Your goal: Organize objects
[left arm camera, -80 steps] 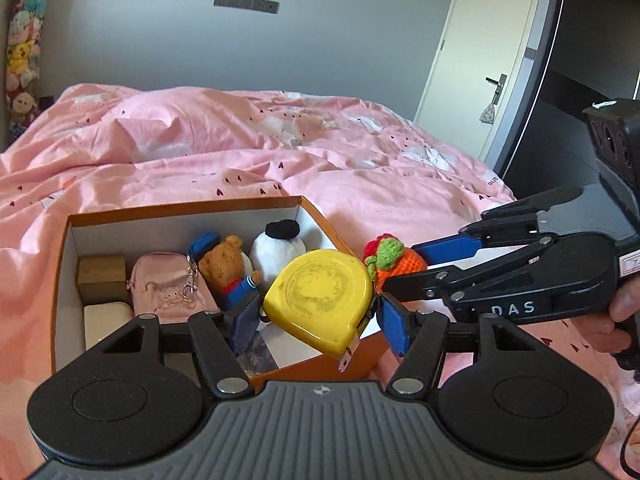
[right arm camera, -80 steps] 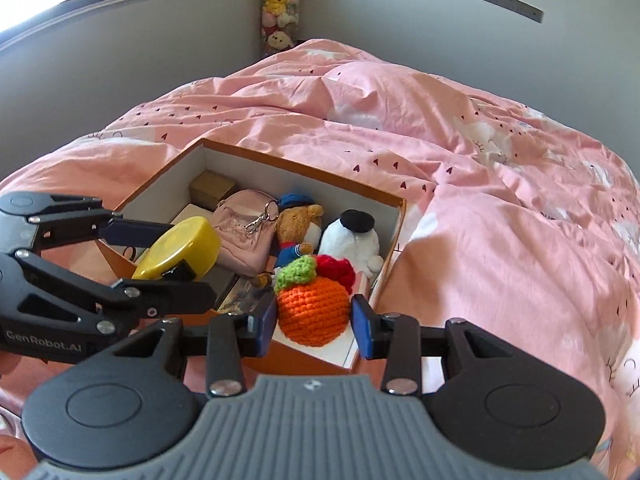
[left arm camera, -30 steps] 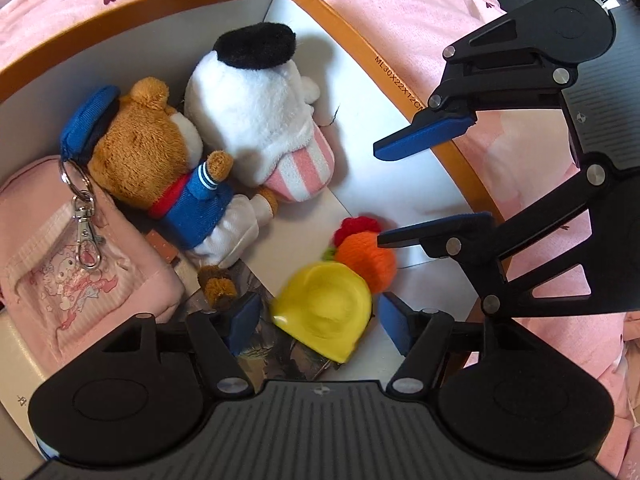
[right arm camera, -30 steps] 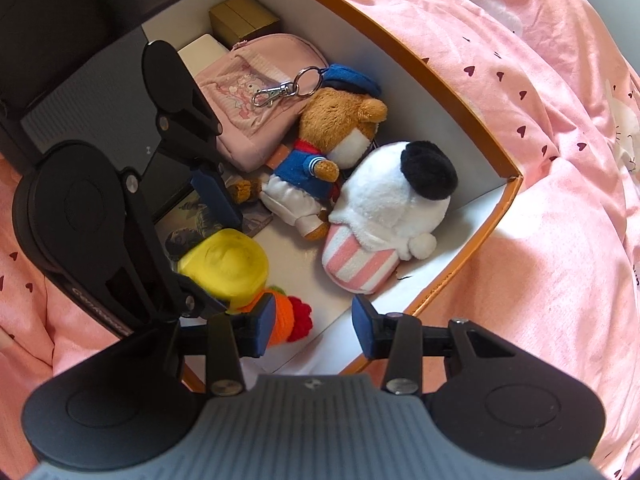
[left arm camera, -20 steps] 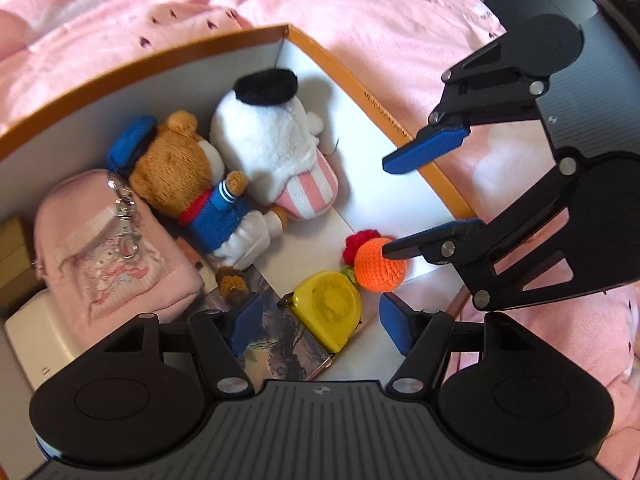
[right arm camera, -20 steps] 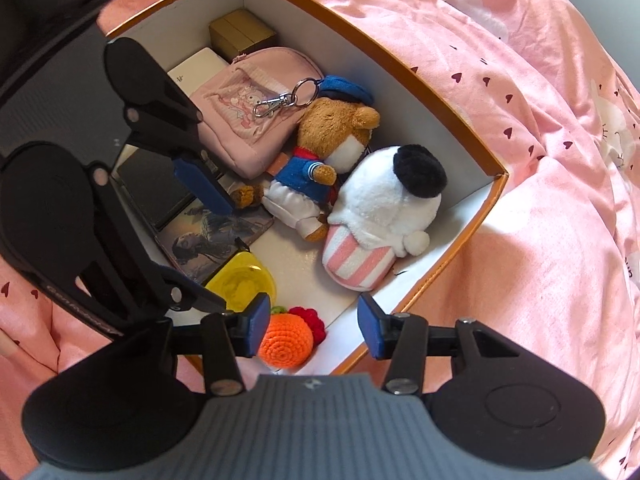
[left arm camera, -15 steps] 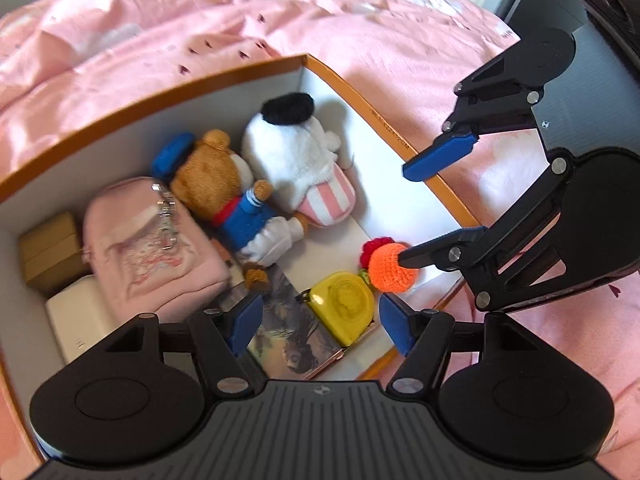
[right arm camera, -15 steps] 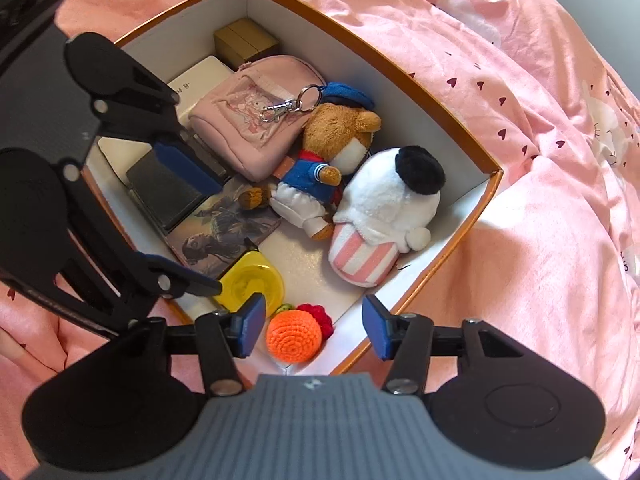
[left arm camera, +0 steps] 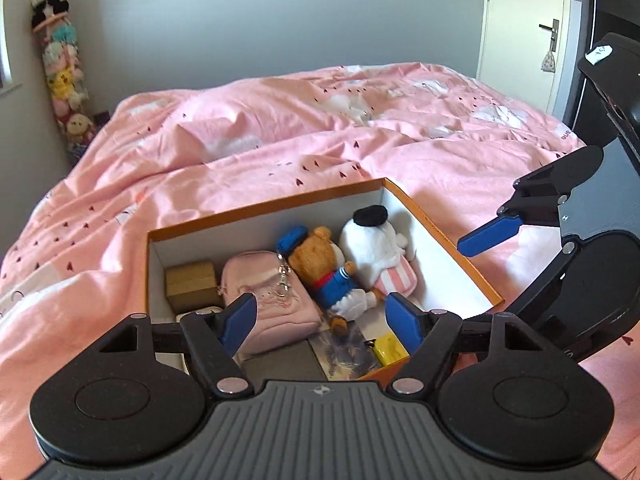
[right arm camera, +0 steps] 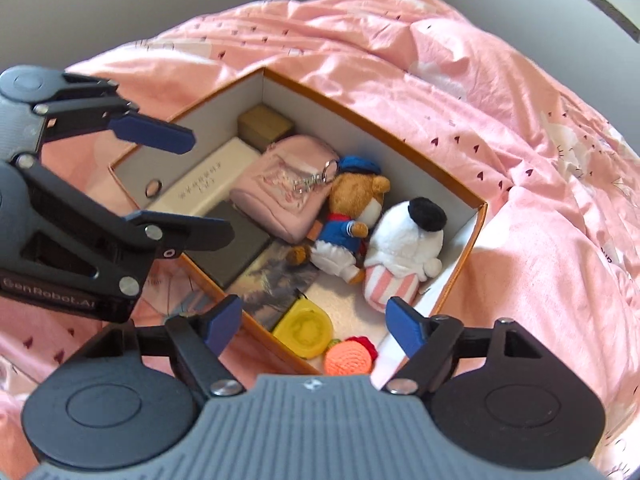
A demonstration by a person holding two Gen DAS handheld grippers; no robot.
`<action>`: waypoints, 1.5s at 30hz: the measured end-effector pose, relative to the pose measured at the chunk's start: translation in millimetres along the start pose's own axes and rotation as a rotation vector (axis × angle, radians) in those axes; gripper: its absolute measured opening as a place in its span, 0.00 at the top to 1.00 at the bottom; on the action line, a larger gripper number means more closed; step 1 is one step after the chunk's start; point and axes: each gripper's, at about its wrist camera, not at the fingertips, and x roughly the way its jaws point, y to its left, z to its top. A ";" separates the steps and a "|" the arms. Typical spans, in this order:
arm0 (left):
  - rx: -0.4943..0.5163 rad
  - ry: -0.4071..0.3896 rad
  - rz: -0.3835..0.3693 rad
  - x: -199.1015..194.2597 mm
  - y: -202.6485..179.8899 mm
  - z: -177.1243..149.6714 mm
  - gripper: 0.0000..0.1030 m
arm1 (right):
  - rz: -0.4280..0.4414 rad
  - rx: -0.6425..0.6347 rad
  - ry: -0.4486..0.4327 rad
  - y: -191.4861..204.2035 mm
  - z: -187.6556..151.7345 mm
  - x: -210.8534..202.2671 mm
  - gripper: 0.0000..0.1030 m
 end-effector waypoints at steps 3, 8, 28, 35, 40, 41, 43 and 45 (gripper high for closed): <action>0.005 -0.066 0.066 -10.3 -0.5 -8.1 0.15 | -0.021 0.085 -0.064 6.1 -8.5 -5.9 0.20; -0.023 -0.112 0.130 -19.5 3.3 -20.4 0.13 | -0.110 0.186 -0.184 19.1 -26.5 -12.4 0.19; -0.197 -0.102 0.282 -4.9 26.1 -67.2 0.13 | -0.298 0.437 -0.392 53.2 -65.5 -2.0 0.06; -0.210 -0.100 0.309 0.7 26.3 -70.8 0.13 | -0.302 0.462 -0.398 49.8 -70.3 7.3 0.06; -0.199 -0.090 0.317 6.1 24.5 -71.8 0.13 | -0.312 0.489 -0.397 44.2 -73.2 12.9 0.05; -0.197 -0.090 0.320 6.6 24.2 -71.9 0.13 | -0.314 0.494 -0.396 42.8 -73.7 14.3 0.05; -0.191 -0.088 0.323 8.1 23.7 -72.1 0.13 | -0.313 0.503 -0.396 40.9 -74.8 15.8 0.05; -0.188 -0.087 0.325 9.4 23.2 -72.2 0.13 | -0.310 0.507 -0.395 39.9 -75.5 16.9 0.05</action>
